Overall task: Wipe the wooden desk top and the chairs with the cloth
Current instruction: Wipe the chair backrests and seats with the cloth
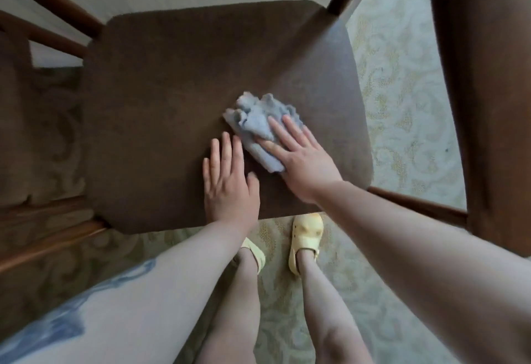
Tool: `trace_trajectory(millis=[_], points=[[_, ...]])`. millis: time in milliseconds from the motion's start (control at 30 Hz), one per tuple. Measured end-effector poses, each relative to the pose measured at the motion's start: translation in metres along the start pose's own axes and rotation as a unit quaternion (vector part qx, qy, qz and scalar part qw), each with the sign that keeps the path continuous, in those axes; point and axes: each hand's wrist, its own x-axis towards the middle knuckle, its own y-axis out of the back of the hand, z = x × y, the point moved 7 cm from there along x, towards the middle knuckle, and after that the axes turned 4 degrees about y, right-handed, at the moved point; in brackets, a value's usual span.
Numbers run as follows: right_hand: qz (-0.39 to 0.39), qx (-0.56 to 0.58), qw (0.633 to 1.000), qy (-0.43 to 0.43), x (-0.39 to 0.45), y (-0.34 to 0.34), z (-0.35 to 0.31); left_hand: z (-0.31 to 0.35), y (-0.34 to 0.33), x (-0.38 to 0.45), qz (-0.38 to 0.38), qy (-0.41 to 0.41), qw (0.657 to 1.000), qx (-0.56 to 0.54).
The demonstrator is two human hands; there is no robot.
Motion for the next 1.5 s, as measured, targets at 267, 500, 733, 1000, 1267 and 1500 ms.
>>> trace_trajectory(millis=[267, 500, 733, 1000, 1267, 1500], points=[[0.089, 0.032, 0.961, -0.258, 0.004, 0.005, 0.006, -0.037, 0.007, 0.023, 0.024, 0.095, 0.995, -0.017], [0.042, -0.007, 0.99, -0.135, 0.084, 0.017, 0.02, -0.074, 0.017, 0.029, 0.04, 0.126, 0.991, -0.013], [0.019, 0.026, 0.999, -0.036, 0.048, -0.025, -0.094, -0.109, 0.029, 0.043, 0.058, 0.152, 0.986, -0.024], [0.06, 0.011, 0.973, -0.222, 0.074, 0.009, -0.005, -0.147, 0.043, 0.046, 0.044, 0.169, 0.985, -0.003], [-0.05, 0.024, 0.96, -0.273, 0.012, 0.015, -0.026, -0.124, 0.058, 0.03, -0.058, 0.134, 0.989, 0.029], [-0.255, 0.004, 0.948, -0.19, 0.047, 0.136, -0.08, -0.072, 0.142, 0.017, -0.224, 0.082, 0.967, 0.093]])
